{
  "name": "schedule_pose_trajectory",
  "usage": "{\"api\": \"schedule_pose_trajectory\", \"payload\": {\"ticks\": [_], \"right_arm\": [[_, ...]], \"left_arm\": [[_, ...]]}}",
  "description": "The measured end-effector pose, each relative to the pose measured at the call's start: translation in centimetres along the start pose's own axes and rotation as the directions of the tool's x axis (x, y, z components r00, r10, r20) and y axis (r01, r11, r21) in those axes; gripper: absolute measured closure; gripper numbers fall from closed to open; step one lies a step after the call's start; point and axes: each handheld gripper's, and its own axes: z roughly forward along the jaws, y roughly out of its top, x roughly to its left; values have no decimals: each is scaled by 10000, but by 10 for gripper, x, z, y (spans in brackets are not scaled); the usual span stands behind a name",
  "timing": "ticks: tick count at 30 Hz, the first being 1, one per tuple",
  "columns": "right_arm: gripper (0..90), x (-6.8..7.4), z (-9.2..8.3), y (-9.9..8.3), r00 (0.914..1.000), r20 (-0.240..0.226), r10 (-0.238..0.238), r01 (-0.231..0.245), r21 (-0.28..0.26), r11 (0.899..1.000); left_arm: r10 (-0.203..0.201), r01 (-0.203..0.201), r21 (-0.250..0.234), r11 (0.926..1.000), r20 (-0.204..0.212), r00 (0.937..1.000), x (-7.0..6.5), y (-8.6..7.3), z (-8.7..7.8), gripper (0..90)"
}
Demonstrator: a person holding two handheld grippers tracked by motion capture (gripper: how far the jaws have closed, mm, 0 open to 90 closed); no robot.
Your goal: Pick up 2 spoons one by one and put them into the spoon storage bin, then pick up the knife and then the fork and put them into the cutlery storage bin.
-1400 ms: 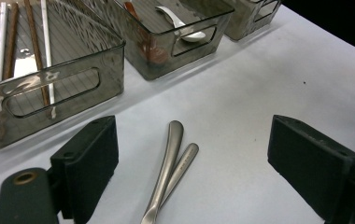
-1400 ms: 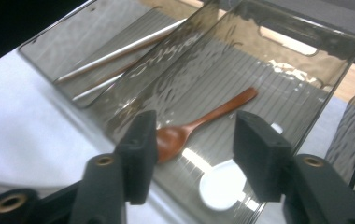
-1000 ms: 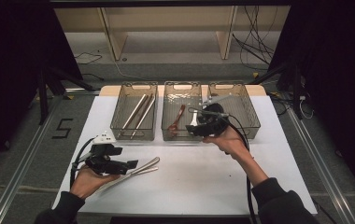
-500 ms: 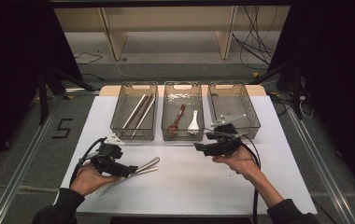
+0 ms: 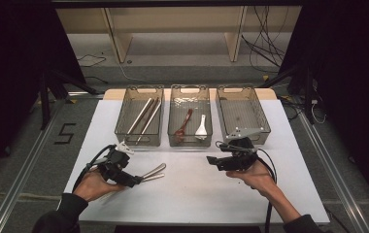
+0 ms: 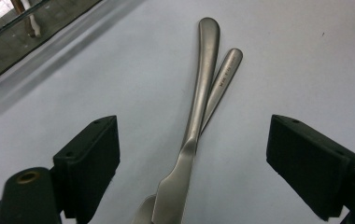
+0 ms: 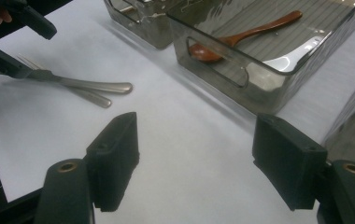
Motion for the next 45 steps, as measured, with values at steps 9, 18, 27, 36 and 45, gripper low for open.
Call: {"api": "schedule_pose_trajectory", "payload": {"ticks": [9,18,27,36,45], "right_arm": [[297,-1,-5,-12,9998,-55,214,-214,54,9998],[288,5,-8,-20,9998,-147,161,-159,145,9998],[282,8,-13,-27,9997,-175,162,-160,161,9997],[279,12,-16,-30,9996,-240,119,-115,177,9998],[279,13,-13,-31,9994,-339,119,-108,342,9994]], "left_arm": [[186,-182,348,9992,-105,9998,2,1,2,182],[667,-655,896,9938,-100,9977,0,3,9,245],[1168,-1164,1313,9845,40,9931,-2,6,15,296],[1520,-1516,1782,9723,116,9883,-1,4,22,372],[1775,-1769,2107,9614,162,9840,-1,4,26,468]]}}
